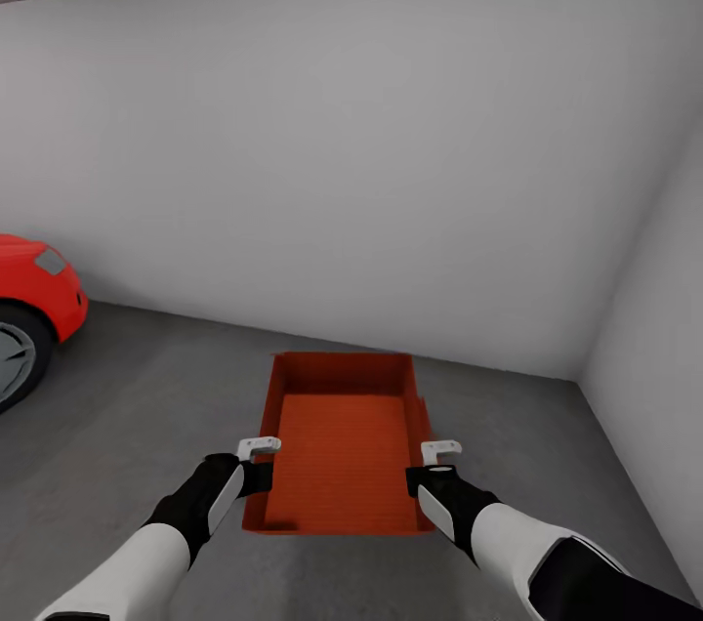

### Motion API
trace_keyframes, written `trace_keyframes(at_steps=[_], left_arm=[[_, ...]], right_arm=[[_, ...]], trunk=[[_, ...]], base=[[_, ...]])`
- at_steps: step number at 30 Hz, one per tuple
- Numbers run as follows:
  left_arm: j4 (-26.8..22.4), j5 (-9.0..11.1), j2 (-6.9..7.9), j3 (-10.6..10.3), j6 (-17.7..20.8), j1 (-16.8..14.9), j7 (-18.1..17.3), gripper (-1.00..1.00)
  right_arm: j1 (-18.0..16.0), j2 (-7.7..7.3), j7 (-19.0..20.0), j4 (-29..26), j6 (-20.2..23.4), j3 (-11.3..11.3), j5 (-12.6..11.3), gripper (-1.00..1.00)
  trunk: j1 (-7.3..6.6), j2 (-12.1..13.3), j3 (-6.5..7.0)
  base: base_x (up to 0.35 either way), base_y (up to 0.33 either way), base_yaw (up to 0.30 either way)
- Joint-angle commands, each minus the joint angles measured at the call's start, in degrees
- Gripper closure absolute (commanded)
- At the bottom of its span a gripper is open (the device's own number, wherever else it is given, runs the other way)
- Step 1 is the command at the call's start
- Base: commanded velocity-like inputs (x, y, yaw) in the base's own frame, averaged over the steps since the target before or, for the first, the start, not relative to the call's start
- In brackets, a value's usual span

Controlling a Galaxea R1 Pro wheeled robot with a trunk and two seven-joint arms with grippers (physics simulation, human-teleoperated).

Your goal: Move the two storage containers from the living room to the garage. In the garage, place one container on the floor and stack the other container on top of it (either order is fine).

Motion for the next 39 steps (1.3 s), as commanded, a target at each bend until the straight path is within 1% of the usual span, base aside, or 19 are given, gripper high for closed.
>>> trace_keyframes(at_steps=[1,7,39], left_arm=[[-0.19,-2.01,0.02,-0.37,0.42,-0.04,1.17,1.0],[-0.17,-2.01,0.1,-0.38,0.35,-0.02,1.15,1.0],[-0.16,-1.93,0.11,-0.37,0.34,-0.03,1.15,1.0]], right_arm=[[-0.06,0.0,-0.49,0.15,0.4,0.79,-0.2,1.0],[-0.07,0.08,-0.49,0.15,0.4,0.79,-0.2,1.0],[-0.06,0.09,-0.49,0.15,0.43,0.79,-0.19,1.0]], trunk=[[0.05,-0.14,-0.13],[0.05,-0.14,-0.13],[0.05,-0.14,-0.13]], base=[[0.159,0.0,-0.267],[0.28,0.0,-0.068],[0.322,0.0,-0.001]])
